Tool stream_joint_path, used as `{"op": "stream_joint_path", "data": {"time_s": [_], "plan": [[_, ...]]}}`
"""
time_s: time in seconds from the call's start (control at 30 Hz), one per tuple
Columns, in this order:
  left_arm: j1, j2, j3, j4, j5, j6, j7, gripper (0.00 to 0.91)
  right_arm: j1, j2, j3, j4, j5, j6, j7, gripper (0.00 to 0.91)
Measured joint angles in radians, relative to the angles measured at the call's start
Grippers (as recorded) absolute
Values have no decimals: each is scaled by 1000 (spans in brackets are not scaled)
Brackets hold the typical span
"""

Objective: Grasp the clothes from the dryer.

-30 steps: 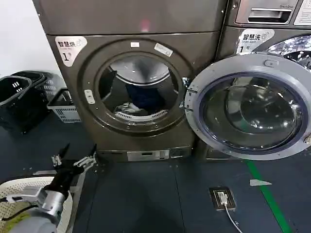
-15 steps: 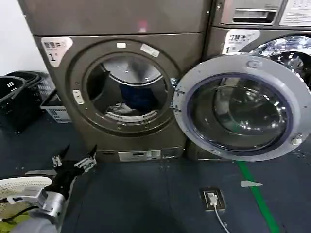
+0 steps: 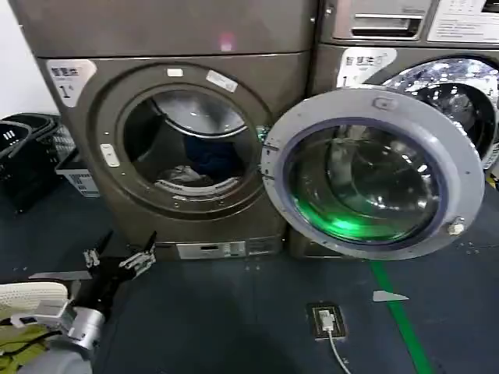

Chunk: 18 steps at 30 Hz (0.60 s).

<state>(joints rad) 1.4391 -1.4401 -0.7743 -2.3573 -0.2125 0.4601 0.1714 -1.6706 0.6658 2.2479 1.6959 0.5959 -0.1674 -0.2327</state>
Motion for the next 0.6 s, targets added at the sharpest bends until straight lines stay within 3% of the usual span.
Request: {"op": "stream_joint_path", "data": {"time_s": [0.6], "plan": [[-19,-4,17,10,6,-1,3,907,-6,0,13,0,27,15,-14,907]]}}
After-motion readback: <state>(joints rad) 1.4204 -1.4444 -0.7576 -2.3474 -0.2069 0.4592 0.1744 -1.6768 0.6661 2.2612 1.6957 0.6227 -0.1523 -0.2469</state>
